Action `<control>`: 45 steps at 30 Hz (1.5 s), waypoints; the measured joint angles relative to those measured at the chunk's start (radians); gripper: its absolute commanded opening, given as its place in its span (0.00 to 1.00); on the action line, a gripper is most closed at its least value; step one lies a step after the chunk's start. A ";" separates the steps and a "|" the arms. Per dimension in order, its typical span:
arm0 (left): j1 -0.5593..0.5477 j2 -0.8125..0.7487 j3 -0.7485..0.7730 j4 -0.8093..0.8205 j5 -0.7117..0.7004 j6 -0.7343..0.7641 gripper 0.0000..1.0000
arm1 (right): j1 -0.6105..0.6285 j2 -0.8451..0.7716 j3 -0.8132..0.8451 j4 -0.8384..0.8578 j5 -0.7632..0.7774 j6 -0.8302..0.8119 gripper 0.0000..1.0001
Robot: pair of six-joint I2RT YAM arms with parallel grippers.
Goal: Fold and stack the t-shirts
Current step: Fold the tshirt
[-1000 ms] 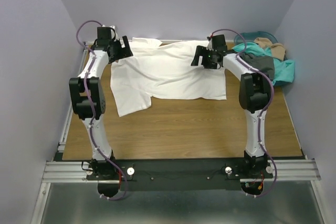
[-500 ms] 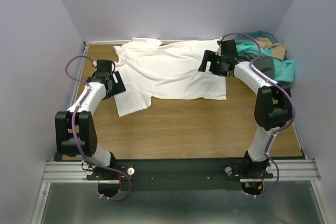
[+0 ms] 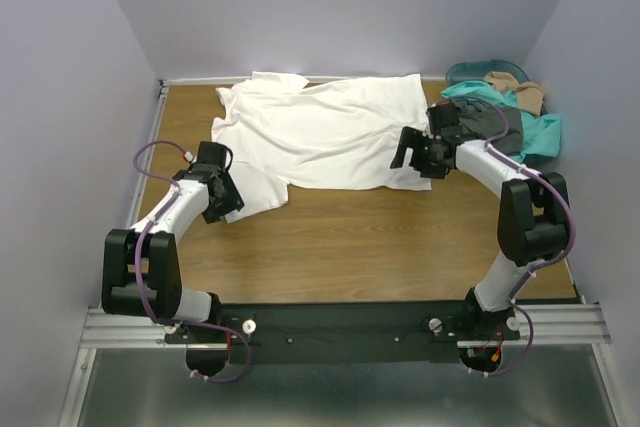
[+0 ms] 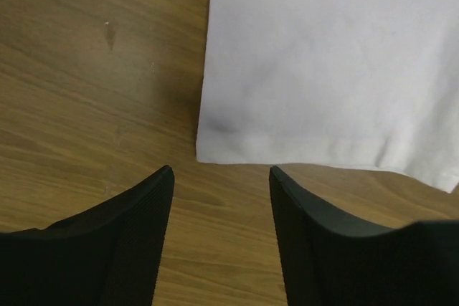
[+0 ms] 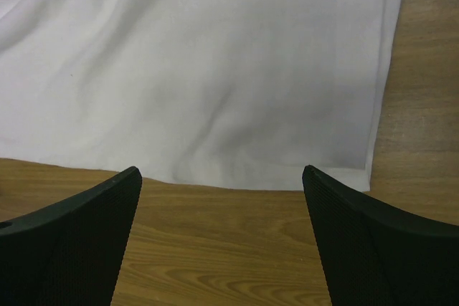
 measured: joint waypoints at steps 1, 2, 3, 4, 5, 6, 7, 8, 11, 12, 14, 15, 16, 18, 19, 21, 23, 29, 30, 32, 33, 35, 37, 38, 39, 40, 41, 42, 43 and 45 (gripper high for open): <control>0.000 -0.003 -0.018 0.000 0.000 -0.010 0.59 | 0.000 -0.010 -0.013 -0.002 0.003 0.001 0.99; 0.000 -0.005 -0.030 0.001 0.002 -0.016 0.59 | -0.001 -0.019 -0.025 -0.003 0.004 0.002 0.99; 0.000 -0.005 -0.037 0.001 0.004 -0.023 0.59 | -0.002 -0.026 -0.032 -0.003 0.005 0.002 0.99; 0.000 -0.005 -0.043 0.002 0.005 -0.027 0.59 | -0.002 -0.031 -0.037 -0.003 0.005 0.003 0.99; 0.000 -0.004 -0.046 0.003 0.009 -0.032 0.58 | -0.002 -0.035 -0.042 -0.003 0.005 0.003 0.99; 0.000 -0.002 -0.047 0.004 0.011 -0.036 0.57 | -0.002 -0.035 -0.043 -0.003 0.005 0.003 0.99; 0.000 0.003 -0.047 0.014 0.011 -0.041 0.52 | -0.002 -0.035 -0.044 -0.003 0.005 0.003 0.99; 0.000 0.009 -0.047 0.023 0.012 -0.043 0.51 | -0.002 -0.035 -0.047 -0.002 0.005 0.003 0.99; 0.000 0.035 -0.046 0.042 0.018 -0.050 0.45 | -0.002 -0.035 -0.053 -0.003 0.005 0.003 0.99; 0.000 0.043 -0.047 0.048 0.019 -0.053 0.43 | -0.003 -0.035 -0.053 -0.003 0.005 0.003 0.99; 0.000 0.051 -0.047 0.056 0.020 -0.055 0.43 | -0.005 -0.035 -0.053 -0.003 0.005 0.003 0.99; 0.000 0.053 -0.047 0.060 0.020 -0.055 0.43 | -0.006 -0.035 -0.053 -0.003 0.006 0.003 0.99; 0.000 0.056 -0.047 0.064 0.021 -0.056 0.43 | -0.006 -0.035 -0.053 -0.003 0.006 0.003 0.99; 0.000 0.063 -0.047 0.071 0.021 -0.056 0.43 | -0.006 -0.035 -0.053 -0.003 0.006 0.003 0.99; 0.000 0.069 -0.047 0.075 0.021 -0.056 0.43 | -0.006 -0.035 -0.053 -0.003 0.006 0.003 0.99; 0.000 0.073 -0.047 0.077 0.021 -0.057 0.43 | -0.007 -0.035 -0.053 -0.003 0.007 0.003 0.99; 0.000 0.073 -0.047 0.077 0.021 -0.059 0.43 | -0.011 -0.035 -0.053 -0.003 0.007 0.003 0.99; 0.002 0.050 -0.047 0.069 0.017 -0.065 0.43 | -0.017 -0.037 -0.053 -0.003 0.010 0.004 0.99; 0.005 0.041 -0.047 0.069 0.017 -0.065 0.43 | -0.018 -0.037 -0.054 -0.003 0.010 0.004 0.99; 0.008 0.037 -0.047 0.069 0.018 -0.065 0.43 | -0.020 -0.037 -0.055 -0.003 0.010 0.004 0.99; 0.009 0.037 -0.049 0.070 0.017 -0.066 0.43 | -0.020 -0.037 -0.055 -0.003 0.010 0.004 0.99; 0.010 0.037 -0.060 0.070 0.018 -0.067 0.43 | -0.020 -0.037 -0.055 -0.003 0.010 0.004 0.99; 0.010 0.036 -0.078 0.069 0.017 -0.068 0.43 | -0.020 -0.037 -0.056 -0.003 0.010 0.004 0.99; 0.011 0.036 -0.085 0.069 0.017 -0.068 0.43 | -0.020 -0.037 -0.056 -0.003 0.010 0.004 0.99; 0.012 0.036 -0.094 0.069 0.017 -0.069 0.43 | -0.020 -0.037 -0.057 -0.003 0.010 0.004 0.99; 0.014 0.035 -0.095 0.069 0.017 -0.070 0.43 | -0.020 -0.037 -0.059 -0.003 0.010 0.004 0.99; 0.015 0.033 -0.096 0.069 0.016 -0.070 0.43 | -0.020 -0.037 -0.060 -0.003 0.010 0.004 0.99; 0.015 0.033 -0.096 0.069 0.016 -0.070 0.43 | -0.020 -0.037 -0.061 -0.003 0.010 0.004 0.99; 0.016 0.033 -0.096 0.069 0.016 -0.070 0.43 | -0.021 -0.037 -0.064 -0.003 0.010 0.004 0.99; 0.016 0.033 -0.096 0.069 0.013 -0.070 0.43 | -0.021 -0.037 -0.069 -0.003 0.010 0.004 0.99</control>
